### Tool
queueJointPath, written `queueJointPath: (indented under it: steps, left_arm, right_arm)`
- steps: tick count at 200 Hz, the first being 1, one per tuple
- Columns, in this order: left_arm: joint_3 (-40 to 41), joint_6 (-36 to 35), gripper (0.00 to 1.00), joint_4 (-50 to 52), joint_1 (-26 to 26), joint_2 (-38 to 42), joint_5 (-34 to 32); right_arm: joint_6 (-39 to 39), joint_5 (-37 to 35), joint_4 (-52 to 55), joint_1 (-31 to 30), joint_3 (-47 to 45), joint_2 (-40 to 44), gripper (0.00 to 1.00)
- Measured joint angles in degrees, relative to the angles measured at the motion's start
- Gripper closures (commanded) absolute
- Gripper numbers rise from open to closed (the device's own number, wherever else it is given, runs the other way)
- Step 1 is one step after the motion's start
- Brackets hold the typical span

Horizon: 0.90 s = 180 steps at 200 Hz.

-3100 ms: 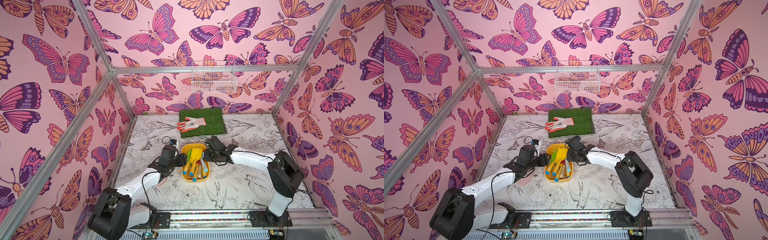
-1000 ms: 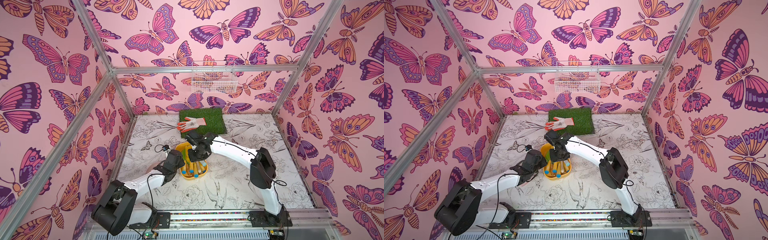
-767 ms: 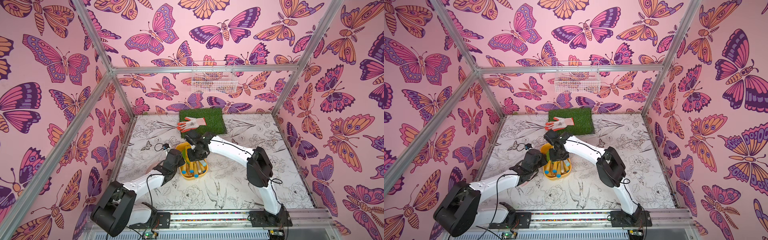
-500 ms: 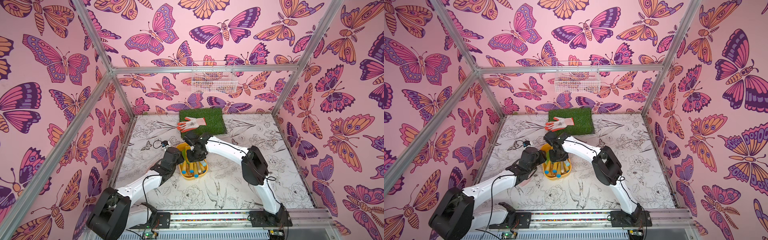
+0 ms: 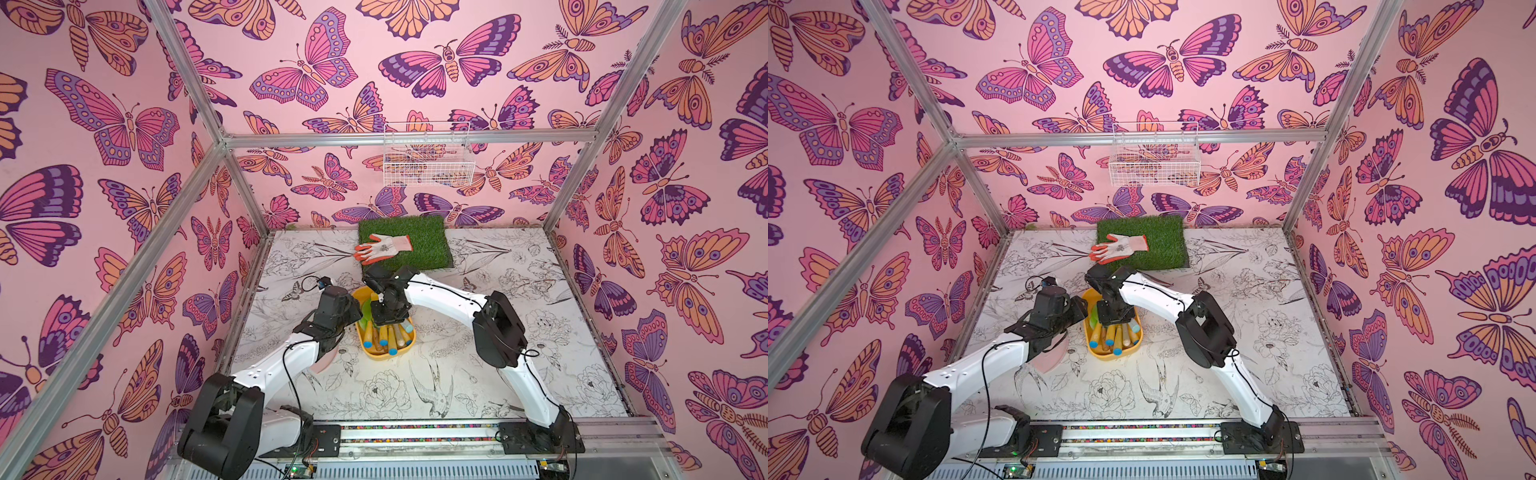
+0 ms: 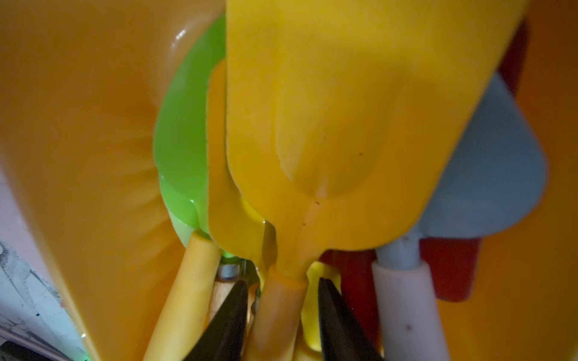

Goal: Take the shovel out of the storage box
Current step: Pick up the shovel from the storage box.

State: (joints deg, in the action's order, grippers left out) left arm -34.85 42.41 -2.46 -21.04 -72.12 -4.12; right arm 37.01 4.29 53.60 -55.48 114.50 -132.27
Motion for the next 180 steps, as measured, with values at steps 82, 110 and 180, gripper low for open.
queueJointPath:
  steps: [82,110,180]
  left_arm:
    - [-1.0,-0.9,0.49,0.8,0.2,-2.9,2.9]
    - [-1.0,-1.0,0.49,0.9,0.7,-2.9,3.1]
    - [-1.0,-1.1,0.49,0.9,0.9,-2.8,3.5]
  right_arm:
    - [0.0,-1.6,1.4,0.3,1.5,-0.1,0.81]
    - [0.0,-2.1,1.4,0.7,1.5,0.1,0.81]
    - [0.6,-2.3,-0.7,2.0,-2.0,7.4,0.80]
